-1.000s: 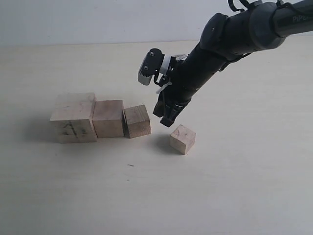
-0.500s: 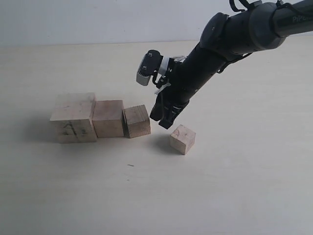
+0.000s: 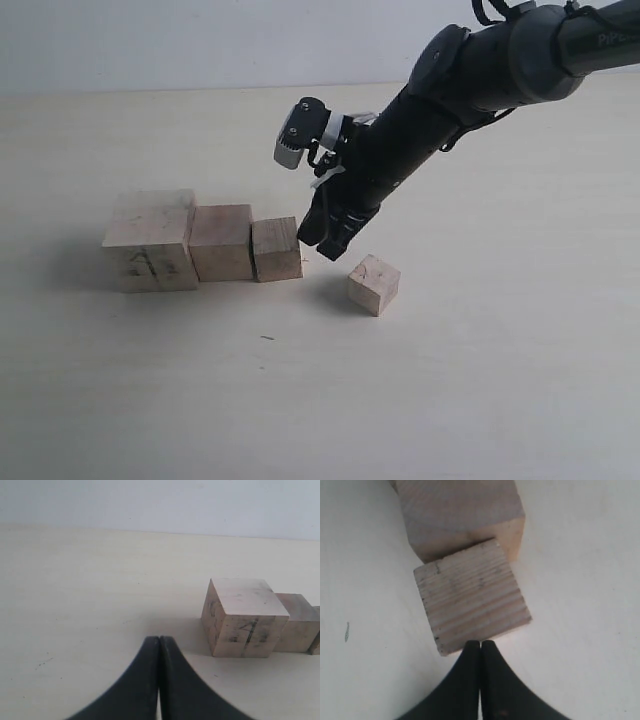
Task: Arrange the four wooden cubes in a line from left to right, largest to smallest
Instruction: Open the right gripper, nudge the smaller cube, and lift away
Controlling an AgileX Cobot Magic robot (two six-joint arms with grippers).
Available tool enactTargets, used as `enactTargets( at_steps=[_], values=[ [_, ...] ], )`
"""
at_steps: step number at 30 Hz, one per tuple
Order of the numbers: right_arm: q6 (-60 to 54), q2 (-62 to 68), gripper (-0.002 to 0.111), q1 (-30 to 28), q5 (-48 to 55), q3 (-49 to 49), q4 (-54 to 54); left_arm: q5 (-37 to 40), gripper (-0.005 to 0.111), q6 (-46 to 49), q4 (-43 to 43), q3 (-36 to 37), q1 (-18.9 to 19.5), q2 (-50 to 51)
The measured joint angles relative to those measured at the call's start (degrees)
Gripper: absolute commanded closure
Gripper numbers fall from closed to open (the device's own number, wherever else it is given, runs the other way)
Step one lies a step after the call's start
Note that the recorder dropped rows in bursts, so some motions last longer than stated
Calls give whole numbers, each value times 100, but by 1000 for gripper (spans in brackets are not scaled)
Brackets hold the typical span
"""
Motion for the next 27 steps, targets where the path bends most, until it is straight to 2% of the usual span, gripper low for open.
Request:
enactTargets(
  at_steps=[13, 18, 23, 27],
  values=[
    [-22, 198, 108, 0, 149, 0, 121, 0, 107, 0, 0, 0, 0, 0],
    [99, 111, 108, 0, 118, 0, -220, 0, 107, 0, 0, 0, 0, 0],
    [702, -423, 108, 0, -173, 0, -726, 0, 107, 0, 0, 0, 0, 0],
    [1918, -808, 108, 0, -281, 0, -1440, 0, 107, 0, 0, 0, 0, 0]
  ],
)
